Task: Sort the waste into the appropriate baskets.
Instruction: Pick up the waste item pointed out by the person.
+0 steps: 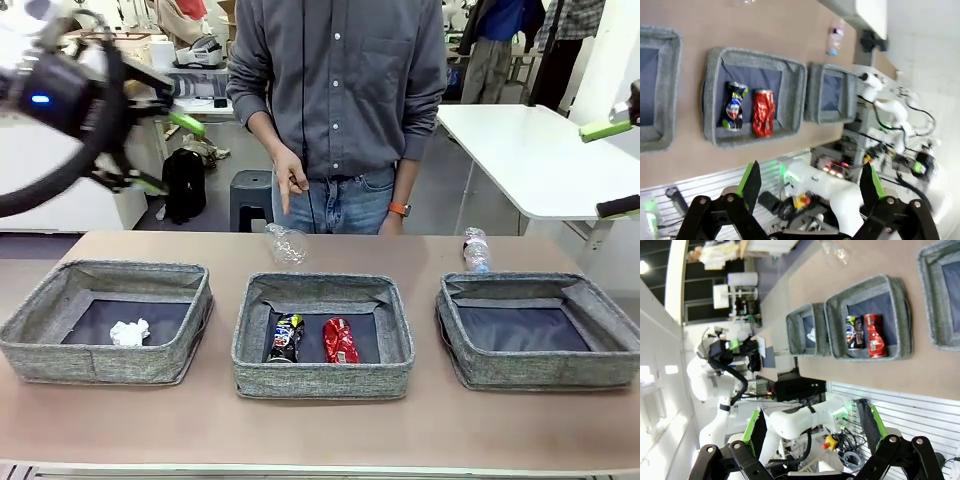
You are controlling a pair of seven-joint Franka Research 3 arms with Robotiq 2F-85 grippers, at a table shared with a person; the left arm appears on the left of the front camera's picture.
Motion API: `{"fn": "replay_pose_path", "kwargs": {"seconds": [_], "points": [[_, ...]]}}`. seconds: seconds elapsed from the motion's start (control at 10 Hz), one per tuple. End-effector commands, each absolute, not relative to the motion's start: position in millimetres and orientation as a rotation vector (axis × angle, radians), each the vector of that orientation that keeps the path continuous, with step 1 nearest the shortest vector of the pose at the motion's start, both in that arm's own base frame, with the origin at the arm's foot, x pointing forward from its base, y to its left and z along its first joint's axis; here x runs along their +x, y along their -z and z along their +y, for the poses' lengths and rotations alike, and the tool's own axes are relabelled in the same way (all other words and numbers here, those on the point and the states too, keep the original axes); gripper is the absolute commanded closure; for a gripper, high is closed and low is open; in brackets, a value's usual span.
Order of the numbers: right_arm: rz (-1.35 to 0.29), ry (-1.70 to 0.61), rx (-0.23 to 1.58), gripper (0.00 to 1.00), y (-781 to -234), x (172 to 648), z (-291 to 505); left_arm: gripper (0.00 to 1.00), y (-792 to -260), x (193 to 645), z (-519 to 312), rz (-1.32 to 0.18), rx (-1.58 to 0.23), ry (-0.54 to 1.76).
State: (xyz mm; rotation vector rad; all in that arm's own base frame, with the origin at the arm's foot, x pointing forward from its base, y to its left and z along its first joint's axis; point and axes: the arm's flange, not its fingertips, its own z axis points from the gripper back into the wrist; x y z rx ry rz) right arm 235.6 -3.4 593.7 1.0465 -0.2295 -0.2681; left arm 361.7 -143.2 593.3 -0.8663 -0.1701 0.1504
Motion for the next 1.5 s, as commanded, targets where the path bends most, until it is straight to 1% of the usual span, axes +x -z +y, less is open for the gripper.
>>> {"fn": "replay_pose_path", "kwargs": {"seconds": [0.0,0.1,0.2,0.3,0.5,0.6,0.7,0.8,1.0,1.2,1.4], "points": [[-0.239,0.255,1.067,0.0,-594.0,236.3,-3.4,0.0,-578.7,410.0,-174.3,-0.148,-0.676,-0.155],[-0.239,0.255,1.067,0.0,-594.0,236.3,-3.4,0.0,-560.6,433.9,-190.8,-0.115,-0.61,-0.149],[-0.239,0.255,1.067,0.0,-594.0,236.3,-3.4,0.0,-538.5,463.1,-209.5,-0.143,-0.516,-0.15],[-0.239,0.255,1.067,0.0,-594.0,236.3,-3.4,0.0,-518.3,489.7,-227.1,-0.155,-0.467,-0.129],[-0.239,0.255,1.067,0.0,-594.0,236.3,-3.4,0.0,-476.2,536.3,-254.5,-0.124,-0.424,-0.14],[-0.239,0.255,1.067,0.0,-594.0,236.3,-3.4,0.0,-454.4,552.8,-265.3,-0.156,-0.423,-0.175],[-0.239,0.255,1.067,0.0,-594.0,236.3,-3.4,0.0,-453.2,556.4,-264.4,-0.023,-0.521,-0.293],[-0.239,0.255,1.067,0.0,-594.0,236.3,-3.4,0.0,-447.0,533.8,-252.7,-0.141,-0.423,-0.127],[-0.239,0.255,1.067,0.0,-594.0,236.3,-3.4,0.0,-447.0,533.8,-252.7,-0.141,-0.423,-0.127],[-0.239,0.255,1.067,0.0,-594.0,236.3,-3.4,0.0,-425.7,567.9,-267.6,-0.101,-0.455,-0.236],[-0.239,0.255,1.067,0.0,-594.0,236.3,-3.4,0.0,-412.1,593.5,-276.9,-0.168,-0.395,-0.293]]}}
